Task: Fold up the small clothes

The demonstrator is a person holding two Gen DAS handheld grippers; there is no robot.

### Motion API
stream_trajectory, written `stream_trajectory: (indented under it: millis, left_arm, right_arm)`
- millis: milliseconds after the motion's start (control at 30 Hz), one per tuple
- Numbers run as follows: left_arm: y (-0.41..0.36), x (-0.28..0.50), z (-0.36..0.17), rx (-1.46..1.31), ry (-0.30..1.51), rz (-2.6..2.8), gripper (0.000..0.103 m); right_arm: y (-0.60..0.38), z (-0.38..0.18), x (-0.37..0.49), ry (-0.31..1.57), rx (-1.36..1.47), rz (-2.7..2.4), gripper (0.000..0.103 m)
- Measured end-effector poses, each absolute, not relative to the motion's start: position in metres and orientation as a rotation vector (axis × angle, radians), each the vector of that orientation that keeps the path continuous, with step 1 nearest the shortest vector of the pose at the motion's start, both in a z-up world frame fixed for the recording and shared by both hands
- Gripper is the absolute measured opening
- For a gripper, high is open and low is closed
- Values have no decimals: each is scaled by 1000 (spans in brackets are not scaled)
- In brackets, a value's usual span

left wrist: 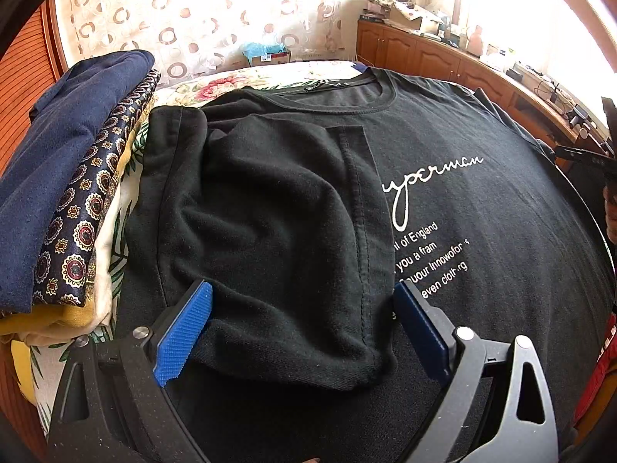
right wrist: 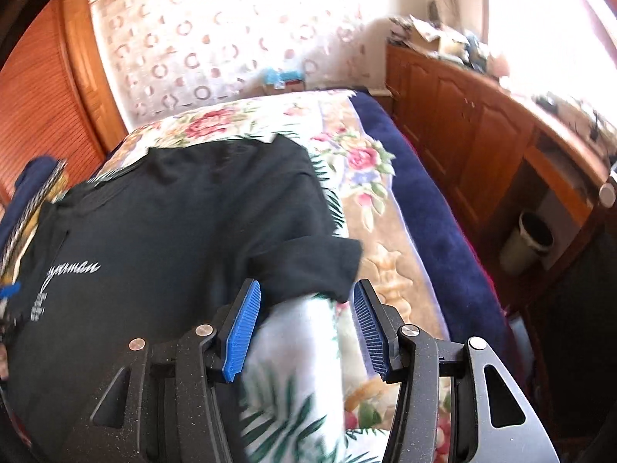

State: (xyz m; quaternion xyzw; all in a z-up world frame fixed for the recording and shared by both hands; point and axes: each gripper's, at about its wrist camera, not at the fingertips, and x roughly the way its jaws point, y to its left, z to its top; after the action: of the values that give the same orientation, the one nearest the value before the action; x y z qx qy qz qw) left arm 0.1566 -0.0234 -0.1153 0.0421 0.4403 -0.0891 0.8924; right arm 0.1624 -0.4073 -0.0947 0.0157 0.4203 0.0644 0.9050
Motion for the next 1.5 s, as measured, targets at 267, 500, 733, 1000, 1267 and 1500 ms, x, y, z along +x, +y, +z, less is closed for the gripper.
stream_trajectory:
  millis: [267, 500, 733, 1000, 1267, 1500]
  left_arm:
    - [-23, 157, -115, 88, 914, -185, 95]
    - [-23, 157, -115, 87, 913, -185, 95]
    - [-23, 157, -115, 87, 913, -185, 95]
    - [-23, 157, -115, 87, 913, -185, 95]
    - [-23, 157, -115, 87, 913, -185, 95]
    - [-23, 157, -115, 87, 913, -185, 95]
  right_arm:
    - [-428, -114, 201, 950, 189, 149, 53]
    - [-444, -114, 217, 978, 307, 205, 40]
    - [-436, -100, 210, 921, 202, 202, 6]
    - [-380, -43, 181, 695, -3, 286, 1]
    - [-324, -54, 147, 721, -113, 423, 1]
    - [-381, -72, 177, 801, -34, 178, 41]
